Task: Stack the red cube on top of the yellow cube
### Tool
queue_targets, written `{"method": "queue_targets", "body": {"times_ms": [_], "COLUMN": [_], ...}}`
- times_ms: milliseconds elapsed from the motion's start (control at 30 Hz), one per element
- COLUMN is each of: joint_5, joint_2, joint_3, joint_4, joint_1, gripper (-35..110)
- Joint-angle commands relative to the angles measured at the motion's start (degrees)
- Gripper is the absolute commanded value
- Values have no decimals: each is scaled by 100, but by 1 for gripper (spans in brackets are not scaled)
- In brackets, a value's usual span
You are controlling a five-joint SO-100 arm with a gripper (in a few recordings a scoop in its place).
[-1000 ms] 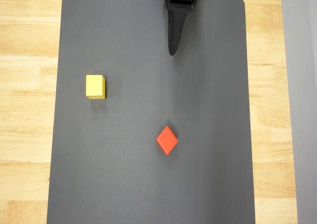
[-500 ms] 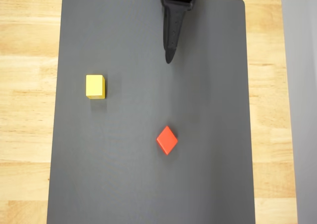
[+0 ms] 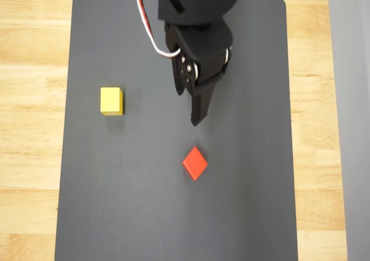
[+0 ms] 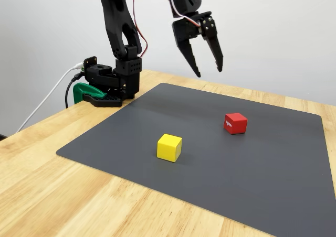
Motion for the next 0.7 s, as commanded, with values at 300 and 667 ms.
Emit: {"method": "queue_targets", "body": {"times_ms": [300,667], "joint_5": [-1600,-2180], "joint_2": [-2206,-3806], "joint_3": [-2725,-3938], "joint_4": [729,1222], "joint_1": [167,246], "gripper": [31,42]}}
